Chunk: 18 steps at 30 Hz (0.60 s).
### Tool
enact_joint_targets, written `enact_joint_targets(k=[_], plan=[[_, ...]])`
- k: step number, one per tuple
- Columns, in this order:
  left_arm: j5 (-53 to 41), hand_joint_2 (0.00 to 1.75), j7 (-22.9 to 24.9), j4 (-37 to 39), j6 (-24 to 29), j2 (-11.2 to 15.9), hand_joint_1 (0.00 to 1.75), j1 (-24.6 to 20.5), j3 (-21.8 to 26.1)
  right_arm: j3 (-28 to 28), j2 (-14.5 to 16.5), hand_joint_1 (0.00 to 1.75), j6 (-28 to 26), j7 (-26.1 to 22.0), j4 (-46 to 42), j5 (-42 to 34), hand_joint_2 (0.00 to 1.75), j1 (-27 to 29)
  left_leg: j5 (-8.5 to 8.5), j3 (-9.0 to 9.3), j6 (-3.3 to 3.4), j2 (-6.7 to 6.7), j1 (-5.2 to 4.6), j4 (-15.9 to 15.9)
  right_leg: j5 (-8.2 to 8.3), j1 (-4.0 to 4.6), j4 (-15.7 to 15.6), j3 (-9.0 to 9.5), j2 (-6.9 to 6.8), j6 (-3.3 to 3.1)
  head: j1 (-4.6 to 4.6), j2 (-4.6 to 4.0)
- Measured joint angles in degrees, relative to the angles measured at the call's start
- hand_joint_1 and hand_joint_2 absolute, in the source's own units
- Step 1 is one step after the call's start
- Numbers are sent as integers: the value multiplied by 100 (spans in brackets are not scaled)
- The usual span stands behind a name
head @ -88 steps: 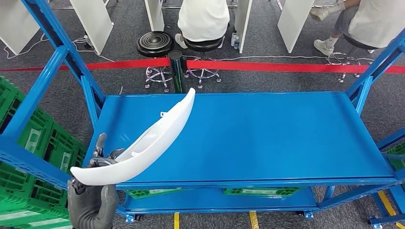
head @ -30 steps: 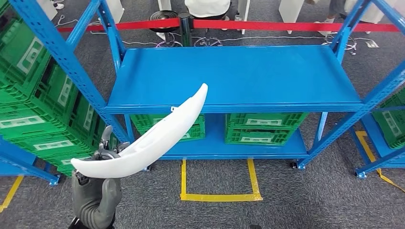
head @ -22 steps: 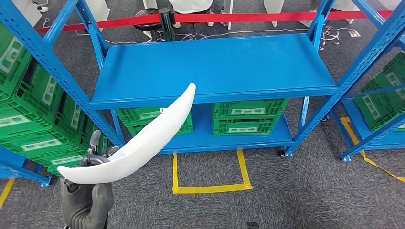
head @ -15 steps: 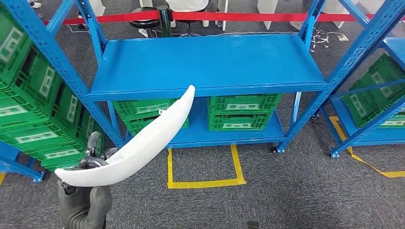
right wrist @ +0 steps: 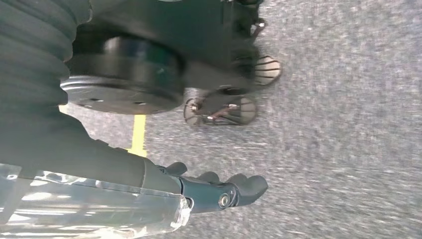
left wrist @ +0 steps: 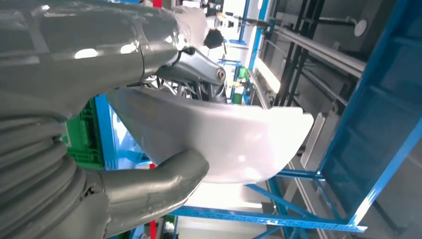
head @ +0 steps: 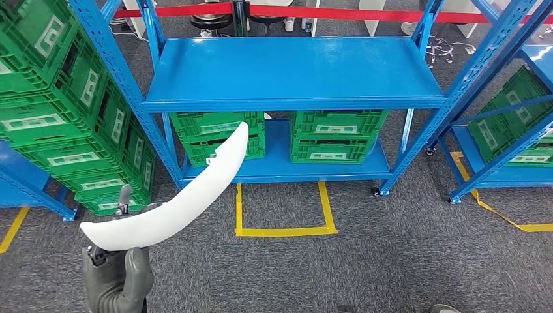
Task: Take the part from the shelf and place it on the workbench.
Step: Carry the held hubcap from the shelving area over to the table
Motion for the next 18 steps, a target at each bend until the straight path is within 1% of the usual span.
enact_joint_targets(k=[1, 2, 3, 4, 5, 6, 7, 8, 9, 10, 11, 12, 13, 14, 15, 16, 17, 18], plan=[[-1, 175, -1, -15, 36, 5, 175, 22, 19, 0, -4, 0, 1, -34, -11, -2, 175, -5, 36, -35, -21, 19, -21, 14, -46, -8, -208, 83, -8, -26, 4, 0], [-12, 175, -2, -30, 74, 11, 175, 44, 40, 0, -5, 0, -1, -69, -26, -9, 175, -5, 43, -82, -52, 18, -29, 40, -49, -28, -273, 83, -13, -36, 7, 0], [-24, 175, -2, -42, 115, 20, 175, 61, 61, -1, -9, 0, -7, -114, -38, -35, 175, 3, -17, -140, -89, -4, -27, 116, -28, -51, -315, 66, -17, -52, -6, 0], [-24, 175, -3, -51, 144, 32, 175, 69, 81, -2, -12, 0, -13, -174, -48, -86, 175, 13, -167, -227, -135, -30, -13, 290, 1, -74, -342, 40, -21, -69, -31, 0], [-3, 175, -3, -56, 165, 48, 175, 67, 93, -8, -16, 0, -19, -257, -56, -158, 175, 20, -391, -354, -189, -61, 22, 591, 36, -85, -330, 1, -28, -82, -64, 0], [35, 175, -3, -52, 173, 66, 175, 52, 98, -20, -22, 0, -23, -349, -62, -238, 175, 23, -631, -510, -238, -78, 62, 983, 59, -88, -311, -49, -30, -90, -102, 0], [87, 175, -2, -42, 168, 85, 175, 33, 98, -36, -29, 0, -24, -446, -66, -315, 175, 23, -824, -661, -282, -79, 104, 1382, 79, -90, -280, -102, -35, -86, -127, 0], [140, 175, 0, -27, 163, 103, 175, 7, 97, -59, -37, 0, -23, -540, -71, -381, 175, 26, -911, -749, -321, -76, 143, 1659, 91, -95, -240, -157, -42, -78, -140, 0], [180, 175, 2, -9, 161, 120, 175, -26, 96, -87, -43, 0, -16, -624, -73, -431, 175, 31, -879, -737, -356, -69, 179, 1729, 96, -103, -191, -211, -48, -66, -149, 0], [215, 175, 3, 12, 164, 136, 175, -65, 95, -115, -47, 0, -5, -700, -77, -471, 175, 37, -753, -610, -390, -59, 214, 1580, 92, -116, -134, -260, -52, -52, -154, 0], [246, 175, 4, 33, 172, 154, 175, -110, 92, -143, -45, 0, 11, -762, -82, -498, 175, 40, -576, -389, -420, -46, 248, 1254, 81, -131, -72, -302, -54, -34, -161, 0], [270, 175, 5, 56, 185, 173, 175, -156, 90, -169, -42, 0, 31, -811, -88, -515, 175, 37, -468, -140, -443, -35, 267, 885, 64, -139, -13, -343, -51, -7, -174, 0], [289, 175, 4, 75, 202, 189, 175, -195, 87, -192, -36, 0, 49, -841, -95, -522, 175, 30, -394, 51, -437, -32, 275, 594, 50, -141, 42, -383, -45, 28, -193, 0], [299, 175, 4, 90, 219, 203, 175, -223, 85, -215, -30, 0, 64, -863, -102, -525, 175, 19, -386, 162, -412, -33, 275, 406, 41, -138, 90, -412, -37, 63, -206, 0], [302, 175, 4, 105, 233, 216, 175, -242, 84, -239, -25, 0, 76, -876, -110, -525, 175, 9, -423, 191, -369, -38, 265, 342, 40, -133, 120, -437, -30, 98, -215, 0], [302, 175, 4, 117, 243, 226, 175, -251, 83, -261, -20, 0, 83, -883, -117, -524, 175, 1, -422, 168, -323, -43, 262, 334, 20, -130, 143, -453, -25, 104, -215, 0], [301, 175, 5, 129, 247, 235, 175, -256, 83, -279, -17, 0, 88, -887, -123, -522, 175, -5, -435, 155, -300, -45, 263, 322, 6, -130, 156, -460, -25, 58, -201, 0], [300, 175, 5, 141, 252, 241, 175, -261, 83, -295, -16, 0, 97, -890, -126, -513, 175, -8, -435, 150, -285, -47, 261, 320, -8, -129, 160, -469, -25, -13, -186, 0]])
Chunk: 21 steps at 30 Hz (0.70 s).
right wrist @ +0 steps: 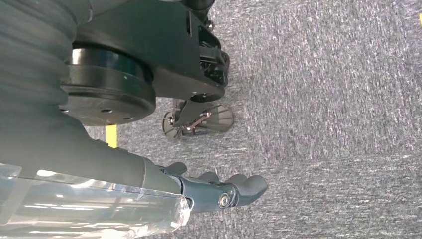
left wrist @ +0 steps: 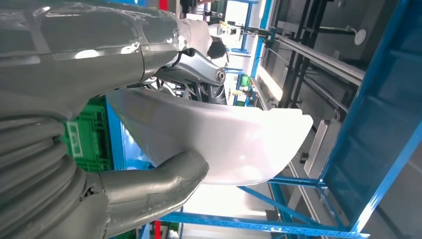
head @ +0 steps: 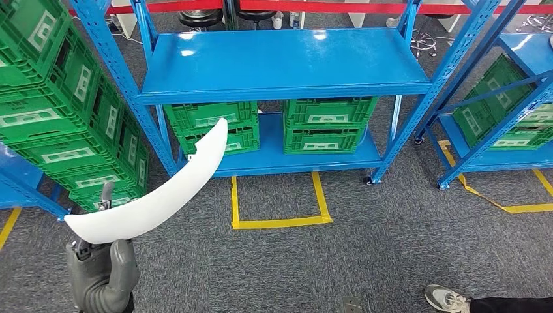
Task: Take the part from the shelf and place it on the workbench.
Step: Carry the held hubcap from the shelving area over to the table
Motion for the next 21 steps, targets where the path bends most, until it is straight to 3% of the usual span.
enact_joint_targets(k=[2, 4, 9, 14, 21], plan=[[-7, 175, -1, 12, 9, 6, 175, -3, 0, -22, 2, 0, 16, -15, -3, 30, 175, -6, 8, -1, 17, -3, -8, -7, 7, 2, 1, -7, -2, -146, 42, 0], [-26, 175, -1, 17, -3, 10, 175, -4, 3, -33, 3, 0, 14, -32, -5, 76, 175, -21, 18, -8, 50, -2, -26, -7, 48, -3, -10, -9, 2, -157, 82, 0], [-61, 175, 0, 23, -39, 17, 175, -3, 11, -37, 2, 0, -30, -42, -5, 139, 175, -65, 26, -28, 91, -7, -50, -3, 103, -23, -49, -4, 5, -50, 131, 0], [-102, 175, -1, 23, -95, 18, 175, 5, 14, -37, -1, 0, -115, -39, -3, 144, 175, -83, 18, -38, 103, -9, -67, 0, 103, -57, -86, 5, 5, 194, 154, 0], [-220, 175, -1, 21, -110, 18, 175, 73, 19, -75, -19, 0, -170, 53, -1, 145, 175, -23, 15, -26, 109, -15, -55, -10, 92, -52, -84, 4, 4, 253, 152, 0]])
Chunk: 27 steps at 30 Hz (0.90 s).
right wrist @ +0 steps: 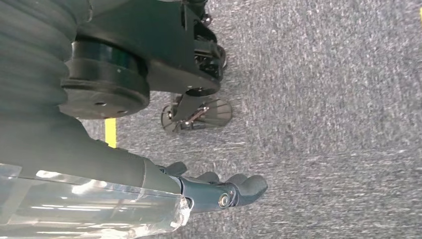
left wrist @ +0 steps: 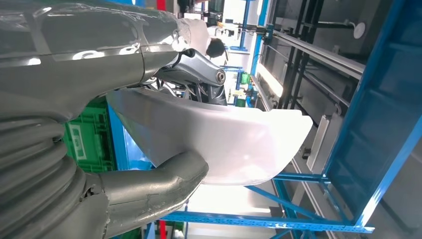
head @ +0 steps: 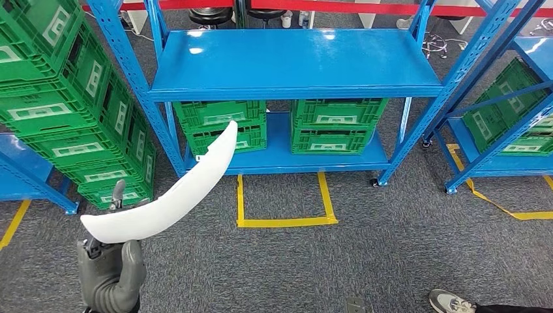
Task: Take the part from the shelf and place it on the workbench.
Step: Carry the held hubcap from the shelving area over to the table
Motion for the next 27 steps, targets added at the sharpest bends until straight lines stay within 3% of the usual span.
enact_joint_targets(k=[6, 9, 11, 13, 14, 15, 16, 18, 20, 23, 25, 27], plan=[[-69, 175, -2, -30, -3, -2, 175, 117, 64, -32, 8, 0, -4, 73, 2, 30, 175, 30, -7, 1, 42, -1, -35, 7, 19, -20, -18, 0, -6, 44, -27, 0], [-85, 175, -5, -75, -10, -17, 175, 146, 119, -52, 8, 0, -19, 75, 2, 60, 175, 23, 79, 62, 114, 0, 0, -147, -52, -22, 41, -18, -4, 89, -39, 0], [-91, 175, -8, -93, -17, -39, 175, 162, 141, -56, 6, 0, -27, 81, 3, 67, 175, 26, 126, 96, 145, 0, 24, -225, -365, -28, 555, -244, 4, 113, -1, 0], [-96, 175, -8, -95, -21, -55, 175, 188, 156, -57, 5, 0, -39, 91, 4, 76, 175, 37, 130, 96, 151, -12, 24, -229, -718, -42, 1354, -616, 11, 139, 44, 0], [-98, 175, -7, -95, -25, -60, 175, 207, 165, -57, 5, 0, -43, 96, 5, 79, 175, 42, 127, 102, 144, -31, 25, -227, -761, -51, 1590, -730, 13, 151, 61, 0], [-99, 175, -7, -95, -28, -67, 175, 224, 174, -57, 5, 0, -45, 99, 5, 81, 175, 46, 122, 109, 131, -59, 29, -225, -692, -63, 1614, -751, 16, 159, 73, 0], [-99, 175, -6, -95, -31, -72, 175, 237, 182, -58, 5, 0, -46, 103, 5, 81, 175, 47, 115, 117, 112, -91, 36, -220, -537, -78, 1445, -682, 22, 166, 83, 0], [-104, 175, -7, -96, -34, -85, 175, 254, 192, -58, 3, 0, -49, 109, 5, 90, 175, 48, 91, 134, 37, -176, 47, -196, -136, -121, 652, -319, 125, 183, 109, 0], [-113, 175, -8, -111, -34, -92, 175, 258, 204, -60, 1, 0, -57, 111, 5, 108, 175, 47, 71, 115, -56, -264, 49, -158, 38, -137, 97, -64, 245, 135, 121, 0], [-118, 175, -8, -151, -34, -95, 175, 277, 239, -62, -2, 0, -82, 132, 8, 133, 175, 47, 71, 74, -177, -351, 86, -145, 17, -103, 43, -43, 190, -21, 85, 0], [-118, 175, -8, -172, -28, -96, 175, 297, 268, -65, -3, 0, -96, 147, 9, 159, 175, 33, -80, -27, -232, -195, 92, 63, 28, -103, 28, -31, 112, -113, 43, 0], [-118, 175, -8, -184, -18, -99, 175, 315, 285, -70, -4, 0, -105, 158, 9, 179, 175, 31, -432, -361, -256, 3, 84, 726, 26, -91, 18, -25, 31, -170, -40, 0]])
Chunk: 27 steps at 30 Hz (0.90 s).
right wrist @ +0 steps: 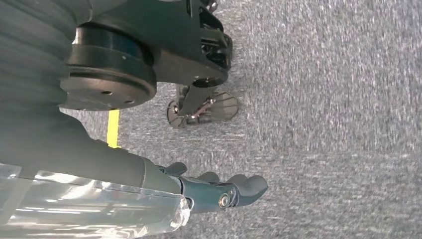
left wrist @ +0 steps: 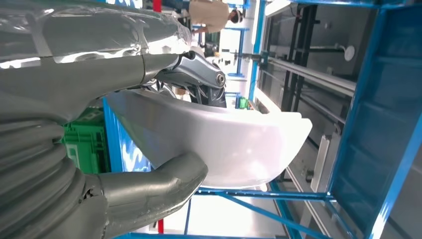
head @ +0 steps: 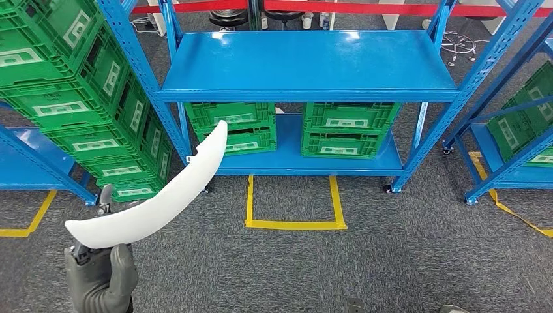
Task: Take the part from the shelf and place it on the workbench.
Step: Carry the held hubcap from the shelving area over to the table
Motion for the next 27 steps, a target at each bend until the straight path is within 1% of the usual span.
enact_joint_targets(k=[1, 2, 3, 4, 5, 6, 7, 8, 9, 10, 11, 12, 13, 14, 15, 16, 17, 18, 19, 20, 21, 22, 23, 24, 25, 26, 27], plan=[[-1, 175, 0, 0, 6, -2, 175, 10, 1, -3, -1, 0, -4, 9, 1, 2, 175, 9, -163, -213, -6, 23, 0, 399, -6, 13, 1, 0, -44, -17, -36, 0], [-3, 175, 0, 0, 11, -3, 175, 25, 2, -4, -2, 0, -7, 20, 1, 3, 175, 20, -241, -380, -5, 25, 0, 692, -12, 28, 2, 1, -89, -27, -62, 0], [-4, 175, 0, 0, 15, -3, 175, 39, 3, -5, -3, 0, -8, 29, 1, 3, 175, 28, -213, -462, 3, 25, -3, 806, -20, 43, 4, 5, -129, -34, -81, 0], [-7, 175, 0, 0, 18, -4, 175, 48, 3, -6, -3, 0, -9, 36, 1, 4, 175, 30, -65, -422, 24, 36, -9, 682, -28, 57, 7, 15, -165, -36, -95, 0], [-9, 175, 0, -2, 19, -4, 175, 53, 4, -7, -2, 0, -9, 38, 1, 4, 175, 27, 154, -275, 58, 78, -20, 362, -38, 70, 8, 31, -198, -32, -108, 0], [-10, 175, 0, -9, 19, -4, 175, 54, 4, -7, -1, 0, -9, 38, 0, 5, 175, 22, 351, -77, 106, 181, -44, -38, -50, 82, 9, 52, -226, -23, -119, 0], [-13, 175, 0, -20, 19, -5, 175, 52, 5, -8, 1, 0, -9, 38, 0, 7, 175, 17, 488, 108, 152, 283, -75, -407, -69, 98, 15, 69, -249, -2, -130, 0], [-14, 175, 0, -32, 19, -8, 175, 52, 7, -9, 2, 0, -10, 38, 0, 8, 175, 13, 548, 229, 189, 360, -104, -647, -84, 111, 17, 84, -276, 25, -137, 0], [-15, 175, 0, -43, 24, -12, 175, 53, 8, -9, 2, 0, -10, 41, 0, 11, 175, 12, 545, 278, 215, 394, -128, -756, -96, 119, 12, 98, -312, 53, -137, 0], [-15, 175, 0, -50, 31, -16, 175, 57, 10, -10, 3, 0, -11, 44, -1, 16, 175, 10, 539, 282, 232, 347, -142, -783, -107, 123, 2, 114, -357, 85, -138, 0], [-16, 175, 1, -58, 39, -21, 175, 63, 12, -10, 3, 0, -11, 48, -1, 26, 175, 9, 558, 286, 258, 287, -133, -798, -118, 115, -6, 135, -392, 117, -137, 0], [-18, 175, 0, -69, 48, -27, 175, 71, 15, -10, 3, 0, -11, 51, -2, 39, 175, 7, 577, 293, 288, 228, -120, -818, -162, 109, 28, 141, -368, 151, -130, 0], [-20, 175, 0, -80, 51, -33, 175, 77, 20, -10, 4, 0, -11, 54, -2, 52, 175, 6, 600, 300, 323, 168, -105, -838, -268, 101, 161, 102, -299, 183, -115, 0], [-22, 175, 0, -90, 54, -43, 175, 81, 23, -10, 4, 0, -11, 55, -2, 62, 175, 11, 622, 302, 352, 113, -89, -852, -434, 93, 415, 4, -202, 209, -91, 0], [-26, 175, -1, -95, 55, -50, 175, 85, 27, -10, 3, 0, -11, 56, -2, 67, 175, 21, 632, 292, 371, 53, -89, -852, -640, 89, 776, -148, -107, 224, -58, 0], [-28, 175, 1, -96, 55, -55, 175, 91, 32, -10, 3, 0, -11, 60, -2, 69, 175, 33, 642, 281, 385, -9, -91, -851, -837, 85, 1181, -332, -57, 231, -26, 0], [-31, 175, 1, -96, 56, -59, 175, 104, 35, -10, 3, 0, -10, 64, -2, 70, 175, 46, 648, 271, 390, -72, -94, -850, -953, 84, 1504, -483, -36, 234, 1, 0], [-33, 175, 2, -96, 55, -60, 175, 120, 39, -10, 3, 0, -7, 68, -1, 70, 175, 54, 654, 267, 392, -134, -97, -848, -957, 85, 1657, -561, -27, 231, 24, 0], [-35, 175, 2, -96, 52, -62, 175, 138, 41, -10, 3, 0, 0, 71, -1, 69, 175, 56, 658, 269, 389, -193, -99, -847, -840, 85, 1583, -540, -17, 220, 47, 0], [-37, 175, 2, -98, 49, -66, 175, 153, 43, -10, 2, 0, 7, 73, 0, 69, 175, 54, 661, 276, 384, -245, -102, -846, -630, 85, 1292, -417, 0, 202, 68, 0], [-42, 175, 2, -102, 45, -72, 175, 163, 44, -10, 2, 0, 14, 73, 0, 70, 175, 50, 665, 284, 376, -289, -105, -845, -392, 85, 869, -236, 51, 172, 91, 0], [-50, 175, 2, -109, 42, -78, 175, 171, 45, -10, 0, 0, 20, 74, 0, 71, 175, 45, 665, 282, 358, -330, -117, -837, -220, 84, 461, -66, 121, 138, 111, 0], [-61, 175, 1, -119, 42, -84, 175, 179, 47, -10, -1, 0, 23, 78, -1, 72, 175, 41, 670, 271, 333, -361, -123, -830, -115, 86, 169, 52, 177, 108, 121, 0], [-79, 175, 1, -129, 42, -87, 175, 188, 49, -10, -1, 0, 30, 84, -1, 73, 175, 38, 675, 255, 303, -386, -123, -825, -81, 91, 13, 108, 222, 82, 127, 0], [-101, 175, 1, -139, 44, -88, 175, 202, 52, -10, -1, 0, 40, 89, -1, 73, 175, 35, 682, 239, 267, -409, -121, -822, -92, 99, -21, 114, 224, 62, 125, 0], [-124, 175, 1, -154, 46, -89, 175, 219, 58, -10, 1, 0, 55, 94, -1, 73, 175, 31, 688, 225, 234, -427, -115, -826, -76, 99, -29, 111, 197, 37, 123, 0], [-150, 175, 1, -172, 49, -89, 175, 240, 71, -10, 5, 0, 69, 96, 0, 72, 175, 24, 666, 209, 207, -380, -115, -802, -57, 92, -51, 119, 168, 7, 124, 0]])
